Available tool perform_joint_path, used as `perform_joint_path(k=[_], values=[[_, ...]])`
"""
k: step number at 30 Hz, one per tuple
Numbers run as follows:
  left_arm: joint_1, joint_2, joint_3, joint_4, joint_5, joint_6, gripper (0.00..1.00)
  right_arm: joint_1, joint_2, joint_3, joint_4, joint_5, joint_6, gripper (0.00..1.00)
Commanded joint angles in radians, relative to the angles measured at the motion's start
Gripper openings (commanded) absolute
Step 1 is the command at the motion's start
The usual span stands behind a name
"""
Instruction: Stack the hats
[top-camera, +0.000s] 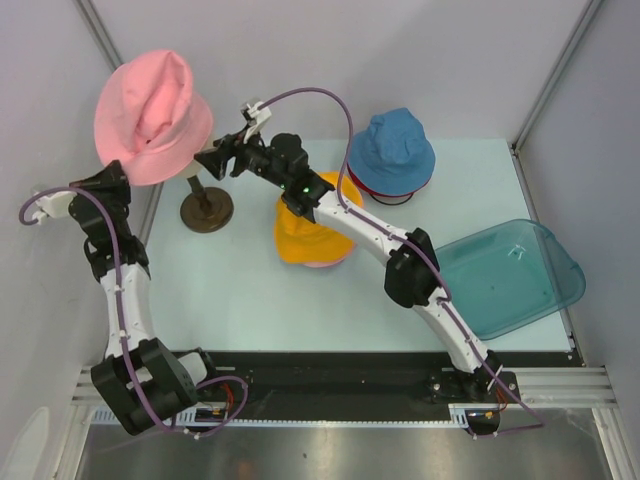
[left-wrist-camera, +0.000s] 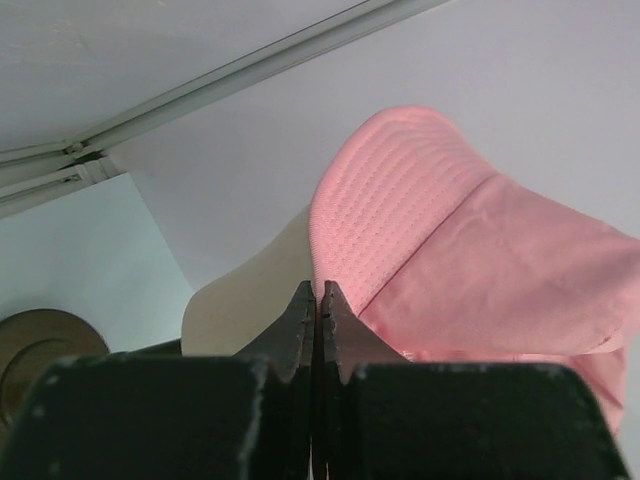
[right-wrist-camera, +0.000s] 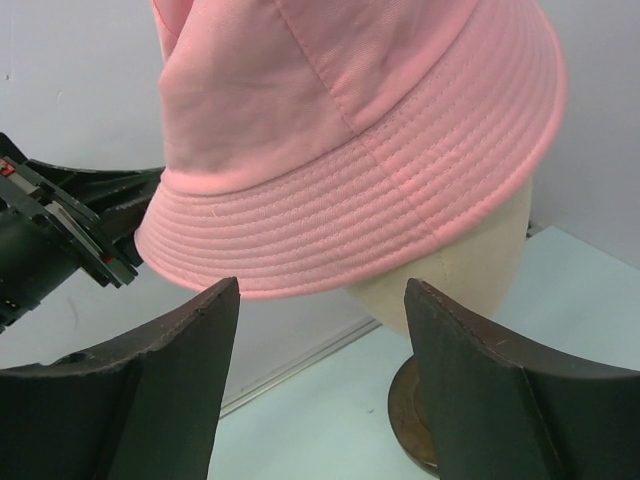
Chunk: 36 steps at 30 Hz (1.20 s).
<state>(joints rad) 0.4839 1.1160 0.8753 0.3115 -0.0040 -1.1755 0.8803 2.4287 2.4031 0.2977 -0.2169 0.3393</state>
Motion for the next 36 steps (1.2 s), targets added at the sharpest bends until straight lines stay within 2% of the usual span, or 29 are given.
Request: perform_joint_path(k=[1, 3, 5, 9, 13, 16, 19, 22, 25, 28, 36], values=[[-0.001, -0.019, -0.007, 0.136, 0.050, -0.062, 0.14, -0.004, -0.025, 0.001, 0.038, 0.007, 0.020, 0.73], [-0.001, -0.021, -0.007, 0.161, 0.064, -0.082, 0.17, -0.003, -0.036, -0.042, 0.070, 0.008, 0.024, 0.73], [-0.001, -0.027, -0.012, 0.170, 0.062, -0.096, 0.26, -0.001, -0.027, -0.042, 0.081, 0.008, 0.024, 0.73], [-0.001, -0.038, -0.024, 0.189, 0.061, -0.124, 0.37, -0.009, 0.022, 0.043, 0.072, 0.011, 0.027, 0.73], [-0.001, -0.039, -0.038, 0.224, 0.081, -0.138, 0.67, -0.014, 0.032, 0.057, 0.067, 0.014, 0.038, 0.73], [-0.001, -0.036, -0.039, 0.276, 0.099, -0.122, 0.81, -0.015, 0.015, 0.031, 0.075, 0.005, 0.037, 0.74], [0.001, -0.044, -0.036, 0.275, 0.108, -0.096, 0.89, -0.017, -0.003, 0.011, 0.084, 0.004, 0.037, 0.74], [-0.001, -0.051, -0.030, 0.239, 0.121, -0.070, 0.92, -0.020, 0.000, 0.011, 0.086, -0.001, 0.040, 0.74], [-0.001, -0.065, -0.012, 0.119, 0.128, -0.044, 0.95, -0.029, 0.007, 0.027, 0.078, -0.007, 0.046, 0.74], [-0.001, -0.105, -0.019, 0.104, 0.139, 0.006, 1.00, -0.035, -0.006, 0.007, 0.086, 0.004, 0.043, 0.74], [-0.001, -0.143, -0.024, 0.054, 0.153, 0.053, 1.00, -0.044, -0.033, -0.041, 0.110, -0.027, 0.070, 0.75]])
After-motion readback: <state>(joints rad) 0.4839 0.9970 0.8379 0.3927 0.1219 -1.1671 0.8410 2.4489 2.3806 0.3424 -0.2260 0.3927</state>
